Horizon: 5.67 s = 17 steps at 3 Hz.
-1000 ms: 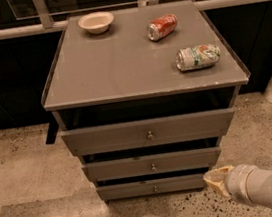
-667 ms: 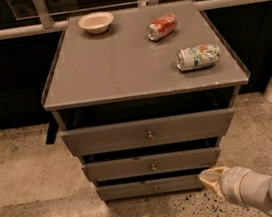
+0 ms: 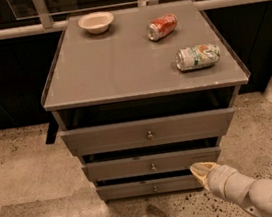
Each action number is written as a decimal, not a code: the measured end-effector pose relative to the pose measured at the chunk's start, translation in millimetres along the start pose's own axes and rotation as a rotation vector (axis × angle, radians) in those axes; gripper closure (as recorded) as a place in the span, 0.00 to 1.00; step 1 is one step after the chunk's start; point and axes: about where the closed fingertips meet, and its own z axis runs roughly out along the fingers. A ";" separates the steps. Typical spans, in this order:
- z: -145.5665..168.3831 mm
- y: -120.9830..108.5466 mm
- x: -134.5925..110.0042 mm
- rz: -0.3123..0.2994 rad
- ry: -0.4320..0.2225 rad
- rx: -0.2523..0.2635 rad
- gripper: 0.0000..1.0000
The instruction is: Open middle drawer
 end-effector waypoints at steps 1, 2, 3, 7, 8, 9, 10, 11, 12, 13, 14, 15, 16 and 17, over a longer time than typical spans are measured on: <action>61.8 -21.9 20.7 -0.032 -0.042 0.082 1.00; 64.5 -21.7 22.1 -0.028 -0.043 0.083 1.00; 67.8 -23.0 22.6 -0.007 -0.094 0.150 1.00; 92.6 -65.8 18.9 0.039 -0.277 0.425 1.00; 119.6 -74.6 11.7 0.048 -0.233 0.397 1.00; 146.1 -83.9 4.7 0.054 -0.211 0.389 1.00; 166.6 -90.6 7.2 0.062 -0.179 0.389 1.00; 185.7 -94.9 18.2 0.077 -0.139 0.396 1.00; 186.7 -94.6 18.0 0.078 -0.138 0.394 1.00; 185.1 -94.1 20.2 0.056 -0.097 0.400 1.00; 183.5 -94.3 18.0 0.054 -0.094 0.400 1.00; 180.8 -78.3 22.7 -0.042 -0.028 0.354 1.00; 179.2 -79.3 19.2 -0.042 -0.028 0.354 1.00; 179.0 -66.2 19.3 -0.087 -0.002 0.311 1.00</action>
Offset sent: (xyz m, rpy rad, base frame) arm 0.0803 -0.0014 -0.0750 -0.0572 -0.1192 -0.0665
